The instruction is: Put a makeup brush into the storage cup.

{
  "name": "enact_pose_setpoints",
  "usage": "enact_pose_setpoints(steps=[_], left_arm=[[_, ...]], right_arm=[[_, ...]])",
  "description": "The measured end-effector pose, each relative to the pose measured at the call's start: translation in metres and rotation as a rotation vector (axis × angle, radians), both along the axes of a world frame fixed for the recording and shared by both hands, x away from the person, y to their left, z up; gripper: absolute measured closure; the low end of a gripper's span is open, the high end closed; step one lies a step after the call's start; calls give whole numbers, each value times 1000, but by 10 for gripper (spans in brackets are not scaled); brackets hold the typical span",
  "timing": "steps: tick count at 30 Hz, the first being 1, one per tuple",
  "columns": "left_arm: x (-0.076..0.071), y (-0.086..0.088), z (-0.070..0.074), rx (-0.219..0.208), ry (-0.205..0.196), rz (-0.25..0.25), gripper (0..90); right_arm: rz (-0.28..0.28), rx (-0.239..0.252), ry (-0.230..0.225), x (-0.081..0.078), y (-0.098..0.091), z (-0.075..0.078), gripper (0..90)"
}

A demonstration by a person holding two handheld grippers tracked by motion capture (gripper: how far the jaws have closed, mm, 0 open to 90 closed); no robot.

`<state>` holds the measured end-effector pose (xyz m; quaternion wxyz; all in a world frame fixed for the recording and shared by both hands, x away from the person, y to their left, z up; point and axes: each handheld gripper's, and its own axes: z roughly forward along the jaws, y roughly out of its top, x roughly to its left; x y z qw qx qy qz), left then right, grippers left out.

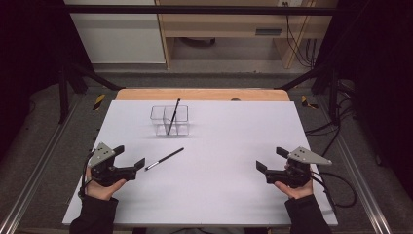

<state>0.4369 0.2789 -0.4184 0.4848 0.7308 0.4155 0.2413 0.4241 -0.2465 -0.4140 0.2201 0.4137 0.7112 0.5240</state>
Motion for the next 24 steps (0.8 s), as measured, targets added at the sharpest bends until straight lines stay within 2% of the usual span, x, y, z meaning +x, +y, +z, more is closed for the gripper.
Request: enact_pose_setpoints(steps=[9, 15, 24], left_arm=[[4, -5, 4, 15, 9, -14, 71], [10, -14, 10, 47, 32, -46, 72], [23, -24, 14, 95, 66, -59, 76]], right_arm=[[0, -4, 0, 1, 0, 0, 69], [0, -3, -2, 0, 1, 0, 70], [6, -11, 0, 0, 3, -1, 70]])
